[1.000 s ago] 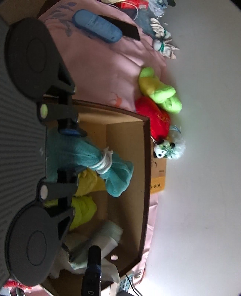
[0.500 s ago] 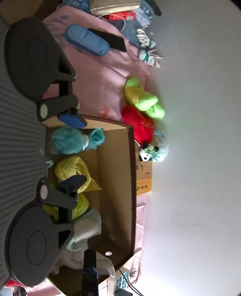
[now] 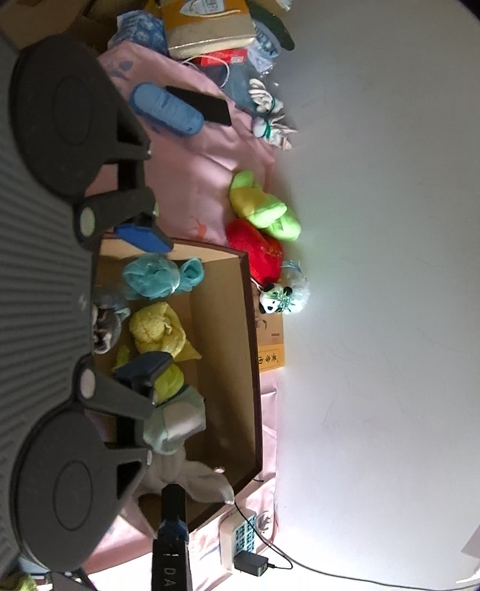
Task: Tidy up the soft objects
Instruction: 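Carry the teal puff and mint sock into the brown box and open both tools, then move both empty tools back over the pile of soft items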
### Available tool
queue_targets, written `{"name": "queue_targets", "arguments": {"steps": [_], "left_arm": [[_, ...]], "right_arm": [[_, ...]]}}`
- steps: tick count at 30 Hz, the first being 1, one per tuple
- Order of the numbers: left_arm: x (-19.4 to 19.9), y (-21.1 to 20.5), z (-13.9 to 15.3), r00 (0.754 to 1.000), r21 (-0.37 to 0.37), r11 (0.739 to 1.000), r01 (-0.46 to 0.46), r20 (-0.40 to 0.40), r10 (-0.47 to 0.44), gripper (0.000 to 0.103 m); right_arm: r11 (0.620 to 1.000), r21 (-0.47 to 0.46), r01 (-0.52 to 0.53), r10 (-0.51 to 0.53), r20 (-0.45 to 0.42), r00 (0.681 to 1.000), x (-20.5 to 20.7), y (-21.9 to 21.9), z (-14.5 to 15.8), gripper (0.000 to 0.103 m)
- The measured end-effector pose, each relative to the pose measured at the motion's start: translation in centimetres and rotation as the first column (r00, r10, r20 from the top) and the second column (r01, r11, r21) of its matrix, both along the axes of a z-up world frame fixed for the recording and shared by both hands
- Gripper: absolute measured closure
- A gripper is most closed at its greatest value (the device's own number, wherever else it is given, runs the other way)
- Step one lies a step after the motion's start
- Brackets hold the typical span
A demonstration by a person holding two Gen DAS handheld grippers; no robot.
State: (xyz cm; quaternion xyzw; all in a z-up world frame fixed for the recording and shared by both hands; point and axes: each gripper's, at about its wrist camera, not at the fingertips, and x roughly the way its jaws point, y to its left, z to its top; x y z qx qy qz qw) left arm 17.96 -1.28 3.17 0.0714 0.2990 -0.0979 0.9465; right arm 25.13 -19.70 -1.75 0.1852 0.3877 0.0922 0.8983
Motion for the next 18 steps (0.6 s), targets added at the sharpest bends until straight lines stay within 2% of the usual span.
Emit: {"name": "queue_targets", "arguments": {"steps": [7,18], "left_arm": [[-3.0,0.0,0.7,1.000,0.015,1.000,0.003,0.019,-0.004,0.040],[-6.4,0.8,1.0,1.000,0.000,1.000,-0.004,0.016,0.004,0.038]], "right_arm": [[1.000,0.009,0.012,-0.012,0.022,1.000,-2.7,0.2,0.5,0.095],[1.000,0.012,0.011,-0.012,0.049,0.999,-6.4,0.2,1.0,0.094]]}}
